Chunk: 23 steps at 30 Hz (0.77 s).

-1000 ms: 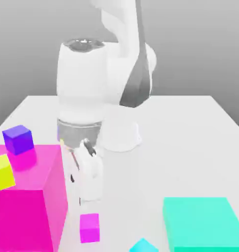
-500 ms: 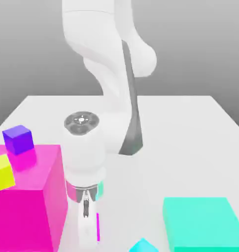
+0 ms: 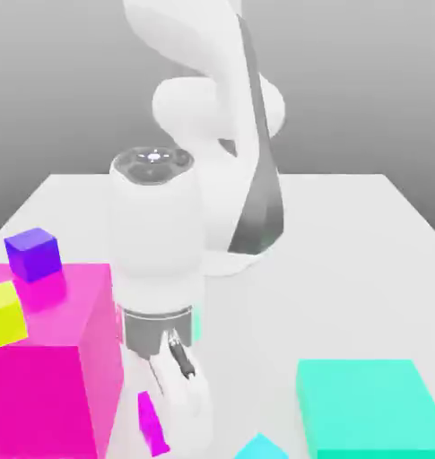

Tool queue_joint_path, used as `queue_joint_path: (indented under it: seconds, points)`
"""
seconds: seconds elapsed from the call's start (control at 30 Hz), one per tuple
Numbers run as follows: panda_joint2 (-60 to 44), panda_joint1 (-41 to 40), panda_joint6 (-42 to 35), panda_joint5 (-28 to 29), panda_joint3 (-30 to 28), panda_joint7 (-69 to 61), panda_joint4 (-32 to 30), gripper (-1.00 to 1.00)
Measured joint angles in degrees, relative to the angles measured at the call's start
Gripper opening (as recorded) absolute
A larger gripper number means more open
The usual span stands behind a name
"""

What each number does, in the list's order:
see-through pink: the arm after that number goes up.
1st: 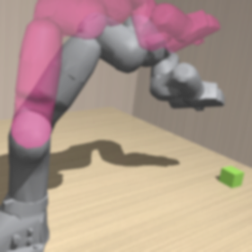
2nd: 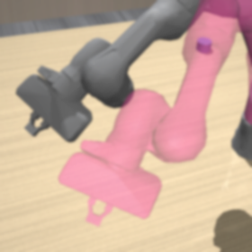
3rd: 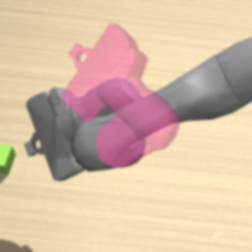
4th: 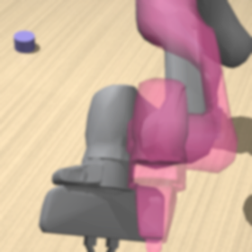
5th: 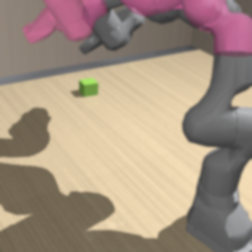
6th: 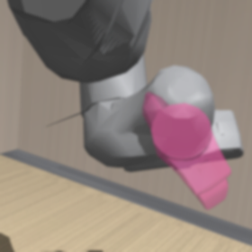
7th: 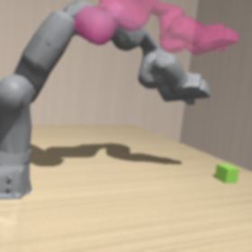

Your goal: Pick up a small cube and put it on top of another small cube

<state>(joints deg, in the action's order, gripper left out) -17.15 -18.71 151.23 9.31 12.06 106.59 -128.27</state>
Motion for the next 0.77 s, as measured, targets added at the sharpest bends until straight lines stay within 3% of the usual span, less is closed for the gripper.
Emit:
queue_joint_path:
  seconds: [0.2,0.5,0.63,0.67,0.77]
  points:
    - [2.97,-2.7,-11.61,-0.04,-1.38,-5.76,8.36,-1.0]
    - [15.7,-10.66,-33.66,-7.9,-6.45,-9.13,13.25,-1.0]
    - [15.05,-14.6,-28.57,-9.12,-5.46,-7.94,7.83,-1.0]
    - [14.56,-13.57,-27.19,-9.09,-4.97,-7.83,6.91,1.0]
    - [14.56,-13.11,-27.19,-9.09,-4.97,-7.83,6.91,1.0]
